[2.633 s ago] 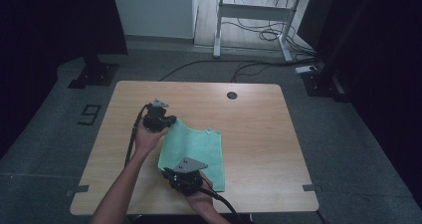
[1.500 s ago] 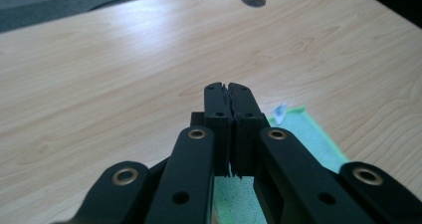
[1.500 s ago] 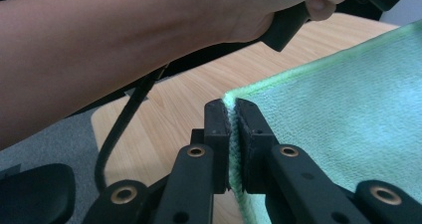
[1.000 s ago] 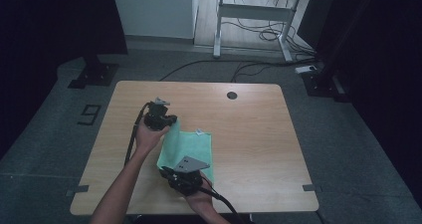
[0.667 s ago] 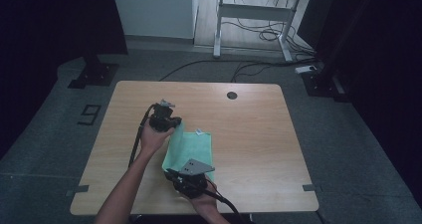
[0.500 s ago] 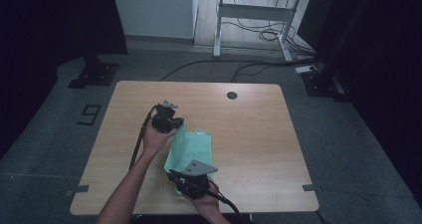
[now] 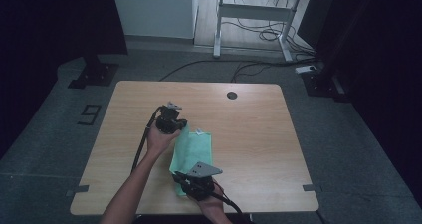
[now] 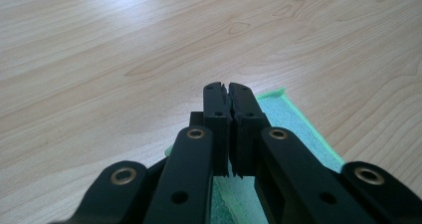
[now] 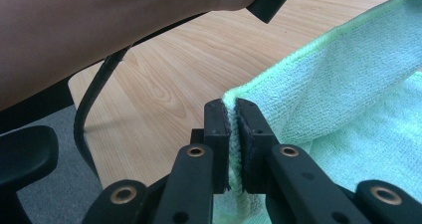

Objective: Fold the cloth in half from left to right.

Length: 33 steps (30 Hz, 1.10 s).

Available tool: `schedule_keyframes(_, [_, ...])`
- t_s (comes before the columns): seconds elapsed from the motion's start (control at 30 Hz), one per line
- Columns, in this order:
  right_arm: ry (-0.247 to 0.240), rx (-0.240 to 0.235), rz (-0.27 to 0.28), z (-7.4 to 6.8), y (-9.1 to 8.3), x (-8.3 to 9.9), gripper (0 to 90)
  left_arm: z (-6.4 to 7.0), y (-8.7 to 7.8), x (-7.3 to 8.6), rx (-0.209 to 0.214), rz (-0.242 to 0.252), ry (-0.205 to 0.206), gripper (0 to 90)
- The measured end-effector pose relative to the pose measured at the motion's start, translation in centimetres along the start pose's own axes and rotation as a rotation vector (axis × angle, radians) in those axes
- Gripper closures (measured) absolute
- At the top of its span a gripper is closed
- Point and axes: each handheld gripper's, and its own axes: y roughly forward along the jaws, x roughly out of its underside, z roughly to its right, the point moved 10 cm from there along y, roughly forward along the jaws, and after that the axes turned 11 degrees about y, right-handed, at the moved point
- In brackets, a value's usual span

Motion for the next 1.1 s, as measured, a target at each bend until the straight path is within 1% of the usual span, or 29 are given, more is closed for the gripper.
schedule_keyframes(0.27, [0.005,0.006,0.002,0.4,-0.5,0.2,84.0,0.7,0.6,-0.1,0.010,-0.001,0.010,88.1])
schedule_keyframes(0.83, [0.032,0.027,-0.012,1.8,-1.3,1.5,84.0,1.7,1.9,-0.2,0.023,-0.017,0.019,88.1])
schedule_keyframes(1.1, [0.028,0.040,-0.024,2.3,-1.7,2.1,83.7,2.3,2.7,0.0,0.024,-0.031,0.030,87.9])
